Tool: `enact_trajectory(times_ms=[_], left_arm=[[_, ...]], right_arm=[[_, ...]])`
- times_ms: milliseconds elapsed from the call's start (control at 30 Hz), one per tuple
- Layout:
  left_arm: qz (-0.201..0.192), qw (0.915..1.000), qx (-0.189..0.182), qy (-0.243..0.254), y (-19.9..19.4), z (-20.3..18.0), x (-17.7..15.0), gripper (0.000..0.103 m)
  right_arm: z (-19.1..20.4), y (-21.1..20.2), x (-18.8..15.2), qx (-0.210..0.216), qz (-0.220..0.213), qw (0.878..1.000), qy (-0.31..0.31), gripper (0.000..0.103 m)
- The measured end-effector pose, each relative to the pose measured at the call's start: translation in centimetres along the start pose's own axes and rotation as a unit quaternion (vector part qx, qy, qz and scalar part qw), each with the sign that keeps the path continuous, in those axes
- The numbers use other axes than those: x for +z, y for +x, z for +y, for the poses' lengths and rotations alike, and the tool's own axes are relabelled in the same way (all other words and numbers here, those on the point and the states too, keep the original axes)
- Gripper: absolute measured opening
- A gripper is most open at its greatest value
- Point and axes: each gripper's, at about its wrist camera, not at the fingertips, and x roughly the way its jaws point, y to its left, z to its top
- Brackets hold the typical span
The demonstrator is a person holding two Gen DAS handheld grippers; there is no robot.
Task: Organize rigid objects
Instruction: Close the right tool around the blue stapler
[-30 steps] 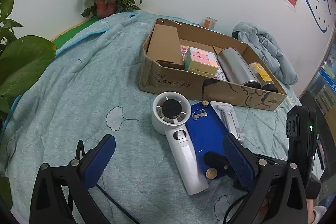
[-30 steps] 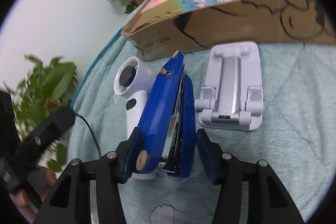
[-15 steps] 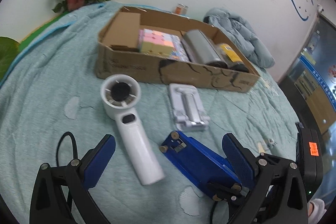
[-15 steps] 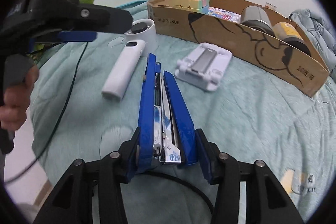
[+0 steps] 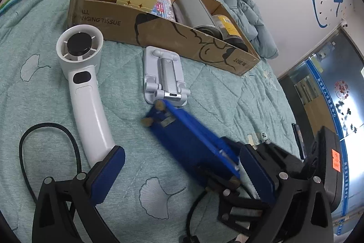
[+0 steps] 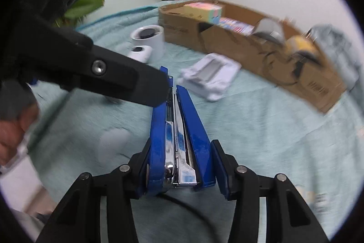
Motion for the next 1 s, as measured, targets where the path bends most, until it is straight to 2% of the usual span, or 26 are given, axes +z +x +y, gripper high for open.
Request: enact_trajectory(times_ms=[33,167,233,300,367,400,500,533,667,733,833,900,967,1000], left_arm=[[-0.002,1.0000,0.001,0.001,0.0,-0.1,0.1,0.101],[-0.003,0.9998,-0.019,0.000,0.2,-0.7,0.4,0.101],[-0.007,0.9996,-0.027,0.004,0.3,-1.2,0.6,0.101],[-0.007,0.9994,-0.034,0.007,0.5,-1.7,0.8,0.101],[-0.006,0.9993,-0.037,0.004,0.6,-1.6,0.9,0.101],[-0.004,0.9992,-0.039,0.002,0.7,-1.5,0.8,0.101],[0.004,0.9988,-0.049,-0.003,1.0,-1.4,0.8,0.101],[0.008,0.9987,-0.050,-0.001,1.3,-1.5,0.9,0.101],[0.022,0.9980,-0.058,0.005,2.3,-2.1,0.5,0.101],[0.036,0.9973,-0.065,0.004,3.0,-2.3,0.3,0.101],[0.058,0.9966,-0.059,-0.005,4.3,-2.5,0.2,0.101],[0.070,0.9962,-0.051,-0.002,5.2,-2.7,0.2,0.101],[0.080,0.9961,-0.035,0.002,5.9,-2.8,0.3,0.101],[0.082,0.9962,-0.027,0.005,6.2,-2.9,0.3,0.101]], right_arm=[[-0.1,-0.4,-0.1,-0.042,0.000,0.999,-0.025,0.047],[-0.7,-0.9,-1.3,-0.149,0.008,0.985,-0.087,0.047],[0.2,-0.7,-1.9,-0.218,0.010,0.966,-0.138,0.047],[1.1,-0.4,-2.0,-0.236,0.004,0.958,-0.162,0.049],[2.3,-1.1,-2.1,-0.212,-0.022,0.962,-0.168,0.057],[2.8,-2.0,-2.1,-0.183,-0.046,0.969,-0.161,0.062],[2.5,-3.9,-1.8,-0.128,-0.087,0.981,-0.121,0.080],[1.8,-4.7,-1.8,-0.116,-0.101,0.984,-0.092,0.081],[-1.6,-5.0,-1.7,-0.077,-0.080,0.994,-0.001,0.081],[-2.8,-4.1,-1.5,-0.027,-0.047,0.998,0.043,0.081],[-2.5,-2.8,-1.6,0.017,-0.009,0.998,0.062,0.081],[-2.0,-2.2,-1.6,0.027,0.001,0.997,0.075,0.081],[-1.7,-1.5,-1.2,0.022,0.013,0.996,0.084,0.075],[-1.6,-1.1,-1.1,0.016,0.019,0.996,0.083,0.063]])
